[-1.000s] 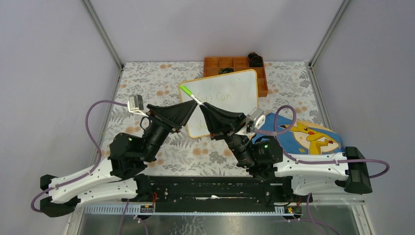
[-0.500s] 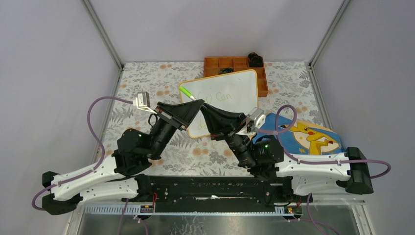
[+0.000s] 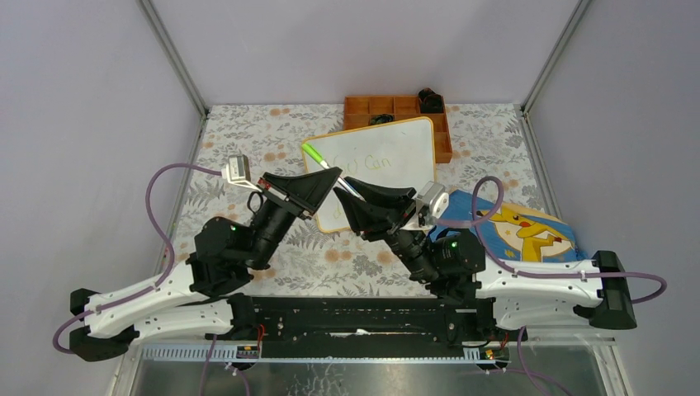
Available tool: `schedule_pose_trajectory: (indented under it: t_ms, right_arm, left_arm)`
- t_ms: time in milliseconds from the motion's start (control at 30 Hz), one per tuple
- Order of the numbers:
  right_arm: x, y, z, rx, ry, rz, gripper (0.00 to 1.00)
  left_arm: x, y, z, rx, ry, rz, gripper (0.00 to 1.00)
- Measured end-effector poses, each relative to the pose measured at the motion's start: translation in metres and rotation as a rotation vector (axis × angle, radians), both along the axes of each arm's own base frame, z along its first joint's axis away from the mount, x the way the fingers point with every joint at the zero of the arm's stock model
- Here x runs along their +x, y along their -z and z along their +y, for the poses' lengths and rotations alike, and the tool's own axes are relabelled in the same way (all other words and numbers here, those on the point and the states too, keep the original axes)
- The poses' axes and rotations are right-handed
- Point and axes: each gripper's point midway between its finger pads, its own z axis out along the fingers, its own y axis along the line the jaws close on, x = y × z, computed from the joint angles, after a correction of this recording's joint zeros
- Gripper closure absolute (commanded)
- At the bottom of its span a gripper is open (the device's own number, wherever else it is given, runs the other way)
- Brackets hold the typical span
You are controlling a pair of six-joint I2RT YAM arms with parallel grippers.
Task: Write a sentence on the whiteboard
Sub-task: Close the whiteboard marker at the center of the board.
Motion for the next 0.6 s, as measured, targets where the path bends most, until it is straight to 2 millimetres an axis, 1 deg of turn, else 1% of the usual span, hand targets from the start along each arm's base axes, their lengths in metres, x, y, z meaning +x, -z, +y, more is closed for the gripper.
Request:
schedule_pose_trajectory:
  t_ms: [133, 200, 233, 333, 433, 533, 600]
  right_arm:
    - [-0.008, 0.005, 0.001, -0.057, -0.043, -0.012, 0.4]
    - [-0.01, 0.01, 0.001, -0.091, -0.06, -0.004, 0.34]
    - [-0.012, 0.013, 0.001, -0.112, -0.071, -0.002, 0.32]
    - [-0.018, 0.023, 0.0, -0.193, -0.113, 0.028, 0.31]
    - [-0.024, 0.03, -0.007, -0.267, -0.15, 0.068, 0.31]
    - [-0.03, 0.034, -0.017, -0.32, -0.181, 0.11, 0.31]
    - [-0.034, 0.039, -0.02, -0.355, -0.209, 0.135, 0.31]
  left_arm:
    - [0.004, 0.005, 0.004, 0.027, -0.03, 0.01, 1.0]
    - [0.004, 0.007, 0.008, 0.036, -0.043, 0.012, 1.0]
    - [0.005, 0.007, 0.01, 0.042, -0.05, 0.012, 1.0]
    - [0.006, 0.015, 0.016, 0.091, -0.075, 0.018, 1.0]
    - [0.006, 0.026, 0.022, 0.16, -0.098, 0.016, 1.0]
    - [0.002, 0.031, 0.032, 0.227, -0.107, -0.018, 1.0]
    - [-0.003, 0.032, 0.037, 0.268, -0.099, -0.056, 1.0]
